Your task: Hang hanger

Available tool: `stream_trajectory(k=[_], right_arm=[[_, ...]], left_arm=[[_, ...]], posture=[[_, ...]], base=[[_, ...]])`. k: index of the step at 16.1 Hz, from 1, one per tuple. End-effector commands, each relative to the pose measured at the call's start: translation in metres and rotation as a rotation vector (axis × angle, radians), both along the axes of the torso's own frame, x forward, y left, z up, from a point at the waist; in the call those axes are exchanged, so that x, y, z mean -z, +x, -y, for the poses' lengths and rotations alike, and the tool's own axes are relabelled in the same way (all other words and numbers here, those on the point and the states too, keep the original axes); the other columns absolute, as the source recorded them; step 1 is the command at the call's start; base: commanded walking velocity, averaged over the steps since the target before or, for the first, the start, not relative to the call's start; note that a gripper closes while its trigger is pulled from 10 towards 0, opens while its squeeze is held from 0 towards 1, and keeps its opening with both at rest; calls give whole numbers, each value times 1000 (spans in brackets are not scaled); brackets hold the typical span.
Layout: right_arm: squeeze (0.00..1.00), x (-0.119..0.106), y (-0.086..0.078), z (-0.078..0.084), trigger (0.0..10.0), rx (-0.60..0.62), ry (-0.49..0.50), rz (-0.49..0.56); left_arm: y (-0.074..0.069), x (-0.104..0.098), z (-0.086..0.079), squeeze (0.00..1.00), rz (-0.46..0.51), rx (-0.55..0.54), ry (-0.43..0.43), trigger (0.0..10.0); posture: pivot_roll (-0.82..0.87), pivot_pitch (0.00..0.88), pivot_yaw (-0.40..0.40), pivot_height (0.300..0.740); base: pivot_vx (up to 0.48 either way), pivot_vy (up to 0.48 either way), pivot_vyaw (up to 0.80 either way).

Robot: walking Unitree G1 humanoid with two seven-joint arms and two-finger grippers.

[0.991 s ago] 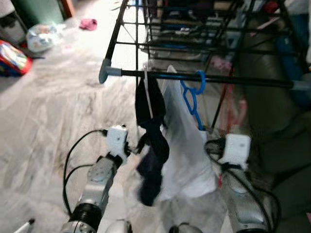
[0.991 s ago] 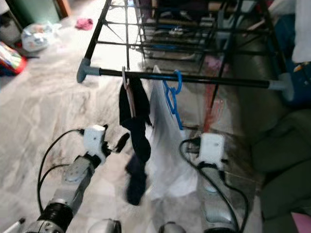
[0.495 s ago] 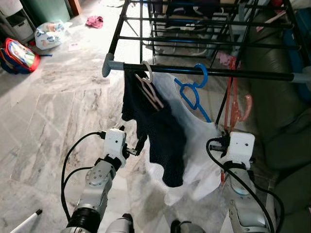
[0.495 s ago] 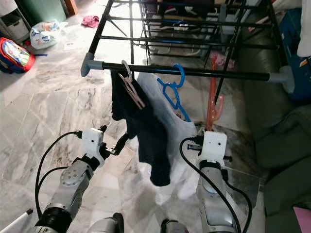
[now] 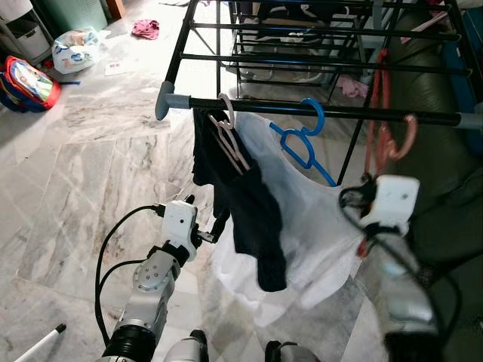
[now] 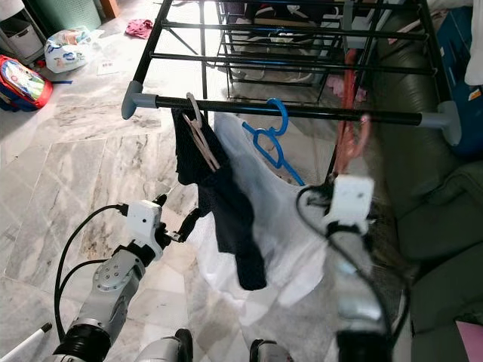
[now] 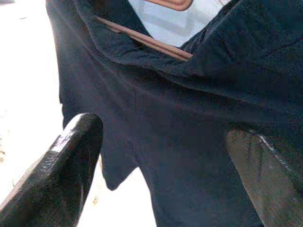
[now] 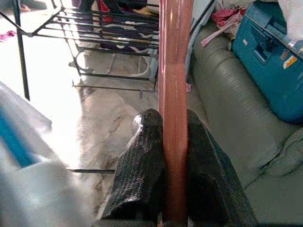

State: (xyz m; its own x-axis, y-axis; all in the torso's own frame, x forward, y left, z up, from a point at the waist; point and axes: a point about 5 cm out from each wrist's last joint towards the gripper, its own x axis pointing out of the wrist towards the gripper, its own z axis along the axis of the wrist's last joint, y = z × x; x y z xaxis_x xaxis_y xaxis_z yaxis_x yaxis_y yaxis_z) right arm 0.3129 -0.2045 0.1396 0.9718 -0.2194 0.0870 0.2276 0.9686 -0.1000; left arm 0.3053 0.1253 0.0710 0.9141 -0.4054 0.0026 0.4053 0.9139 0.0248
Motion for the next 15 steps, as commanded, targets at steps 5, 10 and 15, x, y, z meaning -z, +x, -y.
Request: stream_trajectory(k=[5,10,15], right_arm=[[0,0,15,35,10000,-1,55,-147],[0,-10,34,47,10000,-88,59,-236],[0,-18,46,54,10000,-133,60,-272]], left_arm=[[-3,4,-3,0,-21,2,18,10000],[-2,4,0,0,-29,12,24,10000],[-3,5,1,0,-32,10,24,10000]], posture=[[20,249,32,740],[18,248,33,740],[30,246,24,740]], base=[[0,0,0],[0,0,0],[0,0,0]])
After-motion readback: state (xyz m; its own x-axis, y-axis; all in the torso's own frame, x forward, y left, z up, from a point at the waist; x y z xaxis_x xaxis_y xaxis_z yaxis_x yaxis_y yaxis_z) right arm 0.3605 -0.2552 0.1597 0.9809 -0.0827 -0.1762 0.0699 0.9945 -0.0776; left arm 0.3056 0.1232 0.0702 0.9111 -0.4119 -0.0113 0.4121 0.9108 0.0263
